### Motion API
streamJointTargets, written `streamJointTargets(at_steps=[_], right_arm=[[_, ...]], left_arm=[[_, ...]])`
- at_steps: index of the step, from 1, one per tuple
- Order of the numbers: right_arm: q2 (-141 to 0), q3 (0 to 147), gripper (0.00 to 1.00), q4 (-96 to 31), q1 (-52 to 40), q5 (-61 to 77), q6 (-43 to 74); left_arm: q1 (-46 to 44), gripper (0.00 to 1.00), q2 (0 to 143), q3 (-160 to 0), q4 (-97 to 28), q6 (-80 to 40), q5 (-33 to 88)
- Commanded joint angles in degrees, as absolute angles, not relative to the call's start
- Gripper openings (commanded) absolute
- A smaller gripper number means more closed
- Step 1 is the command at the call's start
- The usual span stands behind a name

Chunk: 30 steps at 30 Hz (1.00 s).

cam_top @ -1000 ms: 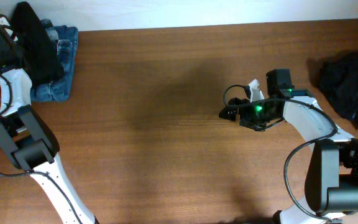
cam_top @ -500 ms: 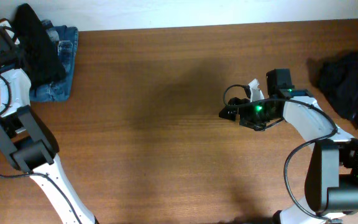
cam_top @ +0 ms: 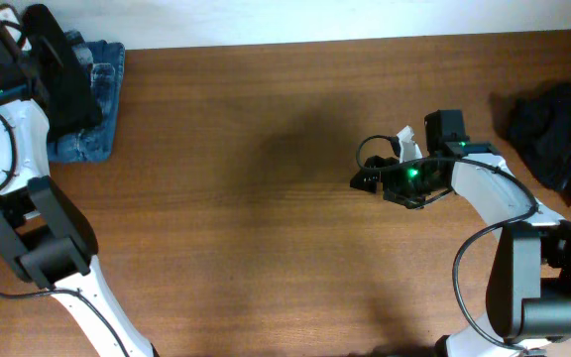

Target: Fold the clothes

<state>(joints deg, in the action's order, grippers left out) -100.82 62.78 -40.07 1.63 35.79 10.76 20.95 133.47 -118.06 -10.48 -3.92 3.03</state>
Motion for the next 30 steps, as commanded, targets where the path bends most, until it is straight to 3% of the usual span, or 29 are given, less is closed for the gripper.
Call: streamJointTargets(at_steps=[1, 11, 20, 26, 30], right_arm=[[-101.12, 62.39, 0.99, -40.14, 1.48, 35.07, 10.94], [-101.12, 62.39, 0.99, -40.36, 1.48, 35.07, 10.96], [-101.12, 62.39, 0.98, -40.27, 1.48, 35.05, 10.94], [-101.12, 62.39, 0.99, -40.10, 1.48, 35.07, 10.96], [-101.12, 62.39, 0.99, -40.12, 1.48, 35.05, 10.96]], left_arm=[[21.04, 0.30, 134.98, -117.80, -11.42, -2.79, 3.79], [21.04, 0.30, 148.66, -117.80, -12.67, -2.79, 3.62], [21.04, 0.30, 135.26, -118.58, -5.26, -0.84, 2.92], [21.04, 0.30, 135.83, -118.56, 0.14, -0.71, -2.98], [21.15, 0.17, 140.16, -118.56, 4.84, -0.19, -3.05]])
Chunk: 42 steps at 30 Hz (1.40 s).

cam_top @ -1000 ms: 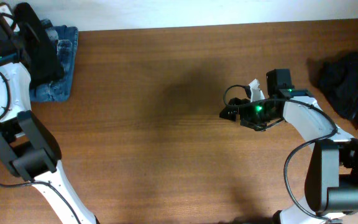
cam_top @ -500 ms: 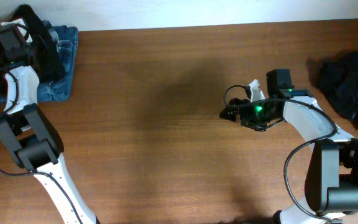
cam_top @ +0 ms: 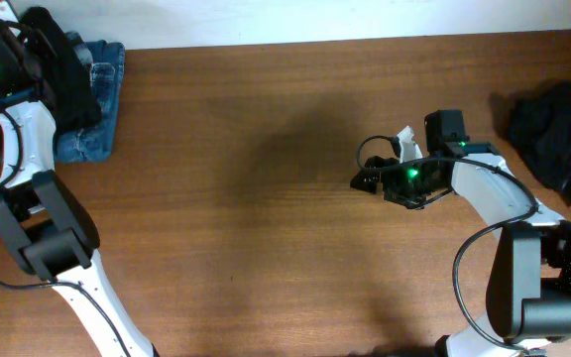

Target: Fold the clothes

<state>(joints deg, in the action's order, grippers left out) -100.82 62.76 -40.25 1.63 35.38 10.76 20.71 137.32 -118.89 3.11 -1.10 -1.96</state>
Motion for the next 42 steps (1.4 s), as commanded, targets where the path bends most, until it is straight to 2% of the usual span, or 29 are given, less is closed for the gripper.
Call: streamJointTargets(at_steps=[1, 12, 18, 20, 22, 25, 29, 32, 36, 42], right_arm=[[-101.12, 62.39, 0.99, -40.12, 1.48, 35.07, 10.96], [-101.12, 62.39, 0.99, -40.71, 1.48, 35.07, 10.98], [-101.12, 62.39, 0.99, -40.93, 1.48, 35.05, 10.96], [-101.12, 62.41, 0.99, -40.97, 1.48, 35.05, 10.96], [-101.12, 62.39, 0.99, -40.97, 1.48, 35.05, 10.96], [-101.12, 62.39, 0.99, -40.93, 1.48, 34.15, 10.94], [-101.12, 62.39, 0.99, -40.95, 1.48, 32.29, 10.94], [-101.12, 62.39, 0.99, -40.95, 1.48, 32.32, 10.94], [-101.12, 62.39, 0.99, -40.93, 1.48, 32.27, 10.74], [-101.12, 62.39, 0.99, -40.97, 1.48, 32.29, 10.76]], left_arm=[[21.17, 0.13, 141.82, -118.56, 5.80, -0.19, -3.09], [21.15, 0.10, 153.40, -118.56, 2.33, 1.23, -4.16], [21.28, 0.10, 147.00, -118.56, 2.79, 3.97, -4.60], [21.41, 0.15, 143.87, -118.56, 3.05, 3.97, -6.24], [21.47, 0.15, 141.21, -118.56, 3.03, 3.97, -10.46], [21.54, 0.09, 137.10, -118.56, 2.04, 3.99, -18.50], [21.65, 0.08, 135.68, -118.54, -5.04, 3.95, -19.29], [22.31, 0.02, 136.97, -118.32, -10.87, 3.88, -19.27], [23.62, 0.01, 141.08, -118.24, -15.92, 2.07, -18.85], [23.75, 0.02, 146.17, -118.24, -16.43, 1.72, -18.68]])
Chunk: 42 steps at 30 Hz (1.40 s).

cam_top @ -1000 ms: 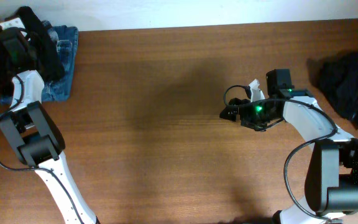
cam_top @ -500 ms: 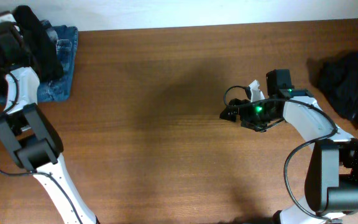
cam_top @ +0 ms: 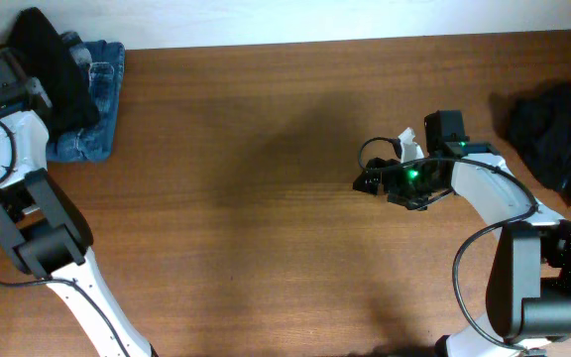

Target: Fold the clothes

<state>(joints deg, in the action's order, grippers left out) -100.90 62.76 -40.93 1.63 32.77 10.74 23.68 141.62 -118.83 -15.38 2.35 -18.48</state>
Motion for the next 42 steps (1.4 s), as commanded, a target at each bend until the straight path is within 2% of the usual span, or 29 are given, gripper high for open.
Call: streamJointTargets(at_steps=[1, 5, 6, 12, 14, 22, 32, 42], right_arm=[[-101.12, 62.39, 0.99, -40.97, 1.48, 32.32, 10.76], [-101.12, 62.39, 0.99, -41.04, 1.48, 32.32, 10.79], [-101.12, 62.39, 0.99, -41.12, 1.48, 32.32, 10.79], [-101.12, 62.41, 0.99, -41.12, 1.48, 32.29, 10.79], [-101.12, 62.39, 0.99, -41.10, 1.48, 32.29, 10.79], [-101.12, 62.39, 0.99, -41.15, 1.48, 32.29, 10.79], [-101.12, 62.39, 0.99, -41.15, 1.48, 32.27, 10.79], [-101.12, 62.39, 0.99, -41.12, 1.48, 32.27, 10.79]], left_arm=[[23.75, 0.02, 146.23, -118.24, -16.23, 1.74, -18.70], [23.40, 0.03, 144.00, -118.67, -13.43, 1.74, -18.68], [23.00, 0.06, 142.19, -118.67, -11.60, 1.74, -18.68], [19.16, 0.09, 134.72, -118.67, -1.54, 1.72, -18.63], [17.67, 0.13, 134.52, -118.67, 0.03, 1.74, -18.61], [16.95, 0.17, 139.65, -118.54, 1.74, 1.74, -15.46], [17.39, 0.18, 152.62, -118.54, -0.73, 1.76, -15.42], [16.93, 0.17, 141.36, -118.67, 5.23, 1.76, -15.44]])
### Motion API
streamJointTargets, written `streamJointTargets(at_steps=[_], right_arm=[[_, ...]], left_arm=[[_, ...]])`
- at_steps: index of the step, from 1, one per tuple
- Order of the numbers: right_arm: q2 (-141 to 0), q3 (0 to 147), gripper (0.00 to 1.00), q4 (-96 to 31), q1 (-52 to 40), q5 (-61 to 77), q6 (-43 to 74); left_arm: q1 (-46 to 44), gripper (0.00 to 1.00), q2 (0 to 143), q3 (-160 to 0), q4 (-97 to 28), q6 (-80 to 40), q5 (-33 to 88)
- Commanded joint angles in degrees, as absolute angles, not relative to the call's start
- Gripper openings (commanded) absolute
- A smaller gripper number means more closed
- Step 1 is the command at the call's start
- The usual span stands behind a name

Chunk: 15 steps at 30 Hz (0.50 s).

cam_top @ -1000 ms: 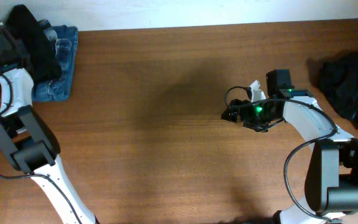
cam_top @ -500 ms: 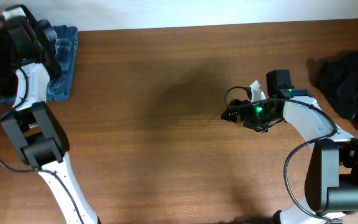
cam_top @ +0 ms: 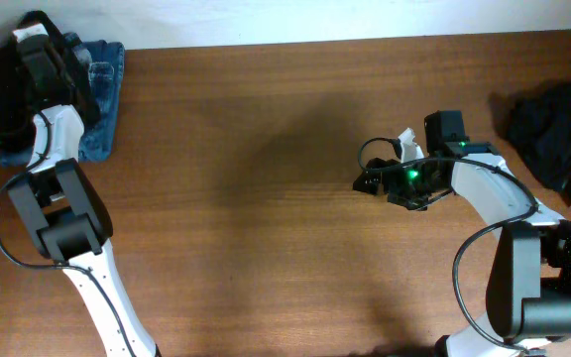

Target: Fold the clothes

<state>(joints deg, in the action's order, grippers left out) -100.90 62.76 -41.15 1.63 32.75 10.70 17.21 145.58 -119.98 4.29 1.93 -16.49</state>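
Observation:
A black garment lies at the table's far left corner, partly over folded blue jeans [cam_top: 105,84]. My left gripper [cam_top: 67,84] reaches over both, black against black, so its fingers do not show apart. A second black garment [cam_top: 558,134] lies crumpled at the far right edge. My right gripper [cam_top: 365,181] hovers low over bare wood right of the table's middle. Its fingers are together with nothing in them, well left of that heap.
The brown wooden table [cam_top: 246,218] runs from the left corner to the right heap. The pale wall edge [cam_top: 315,20] bounds the back. Both arm bases stand at the front, left [cam_top: 67,238] and right [cam_top: 538,288].
My left wrist has moved right, over the jeans. The black cloth now lies mostly left of the arm, where before it lay right of it. The right arm has not moved.
The left arm stood at the far left corner with its gripper and black cloth over the jeans. It stayed there through the two later moments, its wrist shifting slightly. Now the wrist is further right and the black cloth lies left of it. The right arm stayed still throughout.

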Motion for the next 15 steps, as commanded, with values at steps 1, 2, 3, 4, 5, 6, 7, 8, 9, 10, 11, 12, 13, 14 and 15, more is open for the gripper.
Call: streamJointTargets(at_steps=[1, 2, 3, 4, 5, 6, 7, 8, 9, 10, 11, 12, 13, 14, 15], right_arm=[[-101.12, 62.39, 0.99, -41.08, 1.48, 32.27, 10.79], [-101.12, 62.39, 0.99, -40.99, 1.48, 32.27, 10.79], [-101.12, 62.39, 0.99, -40.91, 1.48, 32.27, 10.76], [-101.12, 62.41, 0.99, -40.86, 1.48, 32.27, 10.76], [-101.12, 62.41, 0.99, -40.73, 1.48, 32.27, 10.79], [-101.12, 62.39, 0.99, -40.69, 1.48, 32.27, 10.76], [-101.12, 62.39, 0.99, -40.60, 1.48, 32.27, 10.76], [-101.12, 62.39, 0.99, -40.51, 1.48, 32.27, 10.76], [-101.12, 62.39, 0.99, -40.29, 1.48, 32.25, 10.76], [-101.12, 62.39, 0.99, -40.18, 1.48, 32.25, 10.76], [-101.12, 62.39, 0.99, -40.07, 1.48, 32.27, 10.76], [-101.12, 62.39, 0.99, -40.05, 1.48, 32.27, 10.76], [-101.12, 62.39, 0.99, -40.07, 1.48, 32.27, 10.76], [-101.12, 62.39, 0.99, -40.10, 1.48, 32.27, 10.76], [-101.12, 62.41, 0.99, -40.10, 1.48, 32.27, 10.79]], left_arm=[[16.95, 0.17, 140.31, -118.67, 5.91, 1.76, -15.44], [17.04, 0.17, 140.09, -118.67, 6.04, 1.76, -15.44], [17.06, 0.18, 140.05, -118.67, 6.00, 1.76, -15.44], [17.17, 0.18, 140.07, -118.65, 5.30, 1.76, -15.44], [17.28, 0.18, 140.25, -118.61, 4.19, 1.74, -15.42], [17.30, 0.17, 140.59, -118.56, 3.16, 1.74, -15.40], [17.30, 0.16, 141.18, -118.54, 1.72, 1.74, -15.40], [17.30, 0.16, 141.71, -118.54, 0.99, 1.74, -15.42], [17.32, 0.16, 142.78, -118.54, -0.30, 1.74, -15.42], [17.32, 0.16, 143.57, -118.54, -1.39, 1.74, -15.44], [17.32, 0.16, 144.31, -118.54, -2.33, 1.74, -15.42], [17.32, 0.16, 145.56, -118.54, -3.16, 1.74, -15.42], [17.32, 0.17, 146.78, -118.54, -3.73, 1.74, -15.42], [17.32, 0.17, 147.61, -118.54, -4.12, 1.74, -15.44], [17.32, 0.17, 148.83, -118.54, -4.95, 1.74, -15.44]])
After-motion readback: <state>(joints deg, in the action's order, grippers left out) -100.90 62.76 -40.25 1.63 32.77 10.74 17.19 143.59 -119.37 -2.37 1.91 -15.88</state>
